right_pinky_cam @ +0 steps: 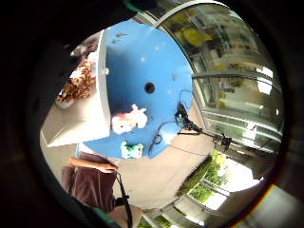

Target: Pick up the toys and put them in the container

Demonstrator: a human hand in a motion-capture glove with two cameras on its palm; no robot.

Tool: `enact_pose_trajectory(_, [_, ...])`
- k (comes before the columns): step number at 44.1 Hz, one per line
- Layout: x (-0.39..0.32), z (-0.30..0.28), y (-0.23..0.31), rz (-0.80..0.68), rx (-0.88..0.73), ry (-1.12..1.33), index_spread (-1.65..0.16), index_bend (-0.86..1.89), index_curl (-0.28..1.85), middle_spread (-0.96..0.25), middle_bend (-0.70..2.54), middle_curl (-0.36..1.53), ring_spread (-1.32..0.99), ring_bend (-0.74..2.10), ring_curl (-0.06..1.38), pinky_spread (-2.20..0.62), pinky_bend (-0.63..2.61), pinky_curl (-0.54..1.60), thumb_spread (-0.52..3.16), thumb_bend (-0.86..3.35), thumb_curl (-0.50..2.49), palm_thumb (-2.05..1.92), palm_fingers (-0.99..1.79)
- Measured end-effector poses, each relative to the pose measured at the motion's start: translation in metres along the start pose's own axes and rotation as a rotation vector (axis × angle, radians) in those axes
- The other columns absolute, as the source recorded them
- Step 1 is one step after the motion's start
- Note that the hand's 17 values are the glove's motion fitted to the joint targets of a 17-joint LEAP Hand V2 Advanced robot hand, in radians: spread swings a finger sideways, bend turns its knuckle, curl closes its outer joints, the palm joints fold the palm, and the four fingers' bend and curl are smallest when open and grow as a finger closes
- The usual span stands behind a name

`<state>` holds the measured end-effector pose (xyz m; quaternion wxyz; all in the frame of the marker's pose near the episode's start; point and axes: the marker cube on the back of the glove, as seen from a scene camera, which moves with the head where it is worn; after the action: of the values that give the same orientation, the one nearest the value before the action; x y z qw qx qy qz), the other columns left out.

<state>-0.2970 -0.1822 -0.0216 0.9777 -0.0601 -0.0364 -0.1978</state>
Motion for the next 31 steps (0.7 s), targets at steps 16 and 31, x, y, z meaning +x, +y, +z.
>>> enact_pose_trajectory(16, [0.143, 0.049, 0.102, 0.018, -0.018, -0.043, -0.17, 0.04, 0.17, 0.0, 0.13, 0.34, -0.01, 0.36, 0.3, 0.03, 0.81, 0.34, 1.25, -0.02, 0.39, -0.01, -0.32])
enact_pose_trajectory(31, [0.146, 0.231, 0.075, -0.195, -0.244, -0.04, -0.21, 0.07, 0.14, -0.01, 0.13, 0.29, -0.01, 0.29, 0.3, 0.02, 0.76, 0.33, 1.28, 0.0, 0.38, 0.09, -0.27])
